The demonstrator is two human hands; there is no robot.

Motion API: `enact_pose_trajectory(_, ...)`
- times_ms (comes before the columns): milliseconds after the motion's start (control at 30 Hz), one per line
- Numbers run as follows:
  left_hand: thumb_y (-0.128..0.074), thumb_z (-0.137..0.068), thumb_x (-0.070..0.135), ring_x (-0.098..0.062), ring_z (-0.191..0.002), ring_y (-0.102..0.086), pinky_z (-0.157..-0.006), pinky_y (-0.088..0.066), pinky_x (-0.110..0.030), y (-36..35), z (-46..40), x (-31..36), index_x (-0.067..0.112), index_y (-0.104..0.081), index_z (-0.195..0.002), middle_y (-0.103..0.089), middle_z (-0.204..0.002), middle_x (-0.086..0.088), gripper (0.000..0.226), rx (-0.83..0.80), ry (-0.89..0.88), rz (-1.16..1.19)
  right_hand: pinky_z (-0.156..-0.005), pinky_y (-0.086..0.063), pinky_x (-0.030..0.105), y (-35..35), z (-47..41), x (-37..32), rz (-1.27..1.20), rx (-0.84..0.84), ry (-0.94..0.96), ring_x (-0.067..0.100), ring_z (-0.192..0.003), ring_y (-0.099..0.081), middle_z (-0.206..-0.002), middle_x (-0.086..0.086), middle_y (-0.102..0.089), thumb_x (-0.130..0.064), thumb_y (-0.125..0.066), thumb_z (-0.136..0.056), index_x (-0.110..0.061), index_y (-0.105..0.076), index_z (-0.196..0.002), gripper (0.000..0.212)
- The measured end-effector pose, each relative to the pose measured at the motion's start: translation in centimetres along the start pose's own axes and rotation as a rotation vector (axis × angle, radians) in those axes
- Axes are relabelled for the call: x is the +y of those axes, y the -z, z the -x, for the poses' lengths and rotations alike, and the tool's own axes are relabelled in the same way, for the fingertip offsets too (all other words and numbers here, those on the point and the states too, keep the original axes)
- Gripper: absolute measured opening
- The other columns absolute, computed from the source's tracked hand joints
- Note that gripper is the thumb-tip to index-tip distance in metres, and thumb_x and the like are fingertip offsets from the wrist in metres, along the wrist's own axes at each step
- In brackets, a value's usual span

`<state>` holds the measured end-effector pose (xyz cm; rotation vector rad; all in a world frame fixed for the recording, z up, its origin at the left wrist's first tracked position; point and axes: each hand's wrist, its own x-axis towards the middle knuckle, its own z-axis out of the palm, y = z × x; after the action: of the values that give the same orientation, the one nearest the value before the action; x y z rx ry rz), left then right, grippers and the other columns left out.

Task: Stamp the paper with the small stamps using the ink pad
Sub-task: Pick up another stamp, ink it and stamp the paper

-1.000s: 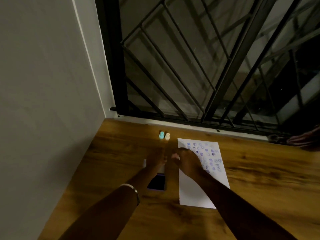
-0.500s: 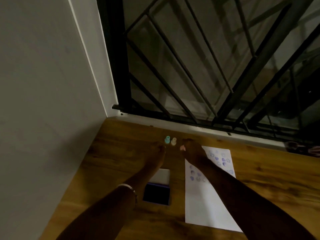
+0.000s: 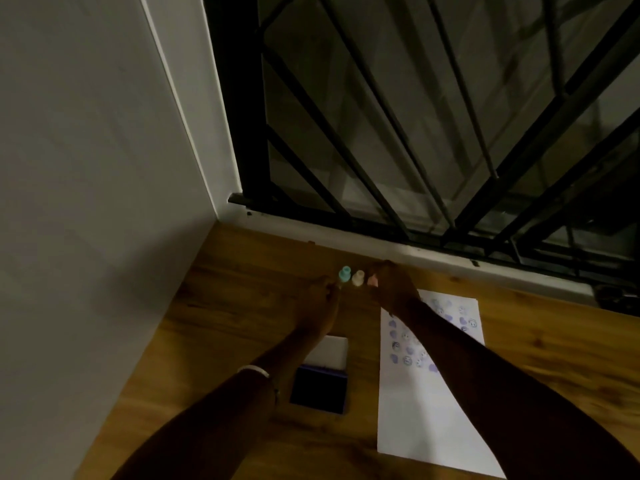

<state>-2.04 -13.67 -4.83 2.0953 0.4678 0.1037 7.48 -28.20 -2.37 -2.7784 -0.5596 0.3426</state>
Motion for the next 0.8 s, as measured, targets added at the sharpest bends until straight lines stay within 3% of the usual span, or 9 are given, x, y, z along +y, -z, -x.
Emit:
enact_pose_trajectory(67,-0.043,-0.100,0.030,-0.023,-0.078,-0.065,-0.069,-0.055,-0.037,0.0,0.1,0.0,0.013,-0.063,-0.100,-0.068,-0.089,-0.010,0.025,0.006,-0.004,-0.001,-0.097,-0.051,0.040,0.3,0.4,-0.1,0.017,0.007,0.016,0.029,-0.113,-0.058,-0.124,0.014,-0.060,-0.015,-0.067,-0.087,-0.010,-0.064,-0.116,0.029)
enact_pose_trajectory(167,-0.045,-0.100,0.027,-0.023,-0.074,-0.063,-0.059,-0.047,-0.027,0.1,0.1,0.0,0.013,-0.063,-0.098,-0.068,-0.086,-0.010,0.022,0.015,0.000,0.030,-0.095,-0.050,0.041,0.7,0.8,-0.4,0.079,0.057,0.044,0.026,-0.110,-0.059,-0.121,0.010,-0.061,-0.026,-0.069,-0.085,-0.012,-0.062,-0.119,0.037)
enact_pose_trajectory(267,-0.047,-0.099,0.027,-0.017,-0.068,-0.059,-0.054,-0.040,-0.021,0.2,0.3,0.0,0.012,-0.063,-0.098,-0.068,-0.085,-0.010,0.023,0.031,-0.004,0.039,-0.088,-0.052,0.040,1.0,0.8,-1.3,0.122,0.111,0.116,0.023,-0.100,-0.061,-0.112,0.007,-0.064,-0.035,-0.065,-0.088,-0.014,-0.068,-0.108,0.029)
enact_pose_trajectory(467,-0.049,-0.098,0.024,-0.008,-0.059,-0.052,-0.046,-0.035,-0.012,0.5,0.6,-0.4,0.013,-0.064,-0.093,-0.069,-0.083,-0.011,0.020,0.074,-0.004,0.072,-0.086,-0.052,0.038,1.5,0.7,-2.8,0.237,0.125,0.144,0.025,-0.098,-0.061,-0.108,0.009,-0.066,-0.028,-0.060,-0.091,-0.014,-0.068,-0.104,0.021)
enact_pose_trajectory(567,-0.049,-0.098,0.024,-0.014,-0.066,-0.056,-0.053,-0.040,-0.019,0.9,1.1,-0.3,0.012,-0.064,-0.094,-0.069,-0.085,-0.013,0.020,0.081,-0.038,0.057,-0.085,-0.052,0.039,2.1,1.8,-3.0,0.213,0.154,0.168,0.025,-0.096,-0.062,-0.106,0.010,-0.067,-0.030,-0.062,-0.090,-0.013,-0.069,-0.101,0.021)
enact_pose_trajectory(667,-0.051,-0.097,0.027,-0.015,-0.082,-0.064,-0.070,-0.054,-0.030,1.1,2.1,0.3,0.015,-0.064,-0.109,-0.069,-0.096,-0.006,0.022,0.055,-0.137,-0.028,-0.083,-0.053,0.038,3.0,3.8,-3.2,0.114,0.165,0.189,0.026,-0.094,-0.064,-0.104,0.011,-0.070,-0.033,-0.067,-0.086,-0.009,-0.071,-0.100,0.027)
enact_pose_trajectory(733,-0.057,-0.094,0.032,-0.013,-0.093,-0.065,-0.079,-0.057,-0.030,1.1,3.1,0.8,0.016,-0.062,-0.117,-0.068,-0.106,0.000,0.029,0.009,-0.169,-0.012,-0.083,-0.054,0.036,3.5,5.5,-3.6,0.038,0.147,0.222,0.027,-0.093,-0.067,-0.103,0.012,-0.072,-0.030,-0.071,-0.084,-0.007,-0.071,-0.102,0.029)
enact_pose_trajectory(800,-0.061,-0.091,0.035,-0.012,-0.094,-0.066,-0.076,-0.056,-0.027,1.2,4.0,1.2,0.016,-0.062,-0.116,-0.069,-0.107,0.000,0.031,-0.039,-0.209,0.036,-0.083,-0.051,0.028,3.9,7.1,-4.2,0.022,0.098,0.220,0.026,-0.094,-0.068,-0.105,0.011,-0.071,-0.025,-0.068,-0.086,-0.009,-0.067,-0.106,0.026)
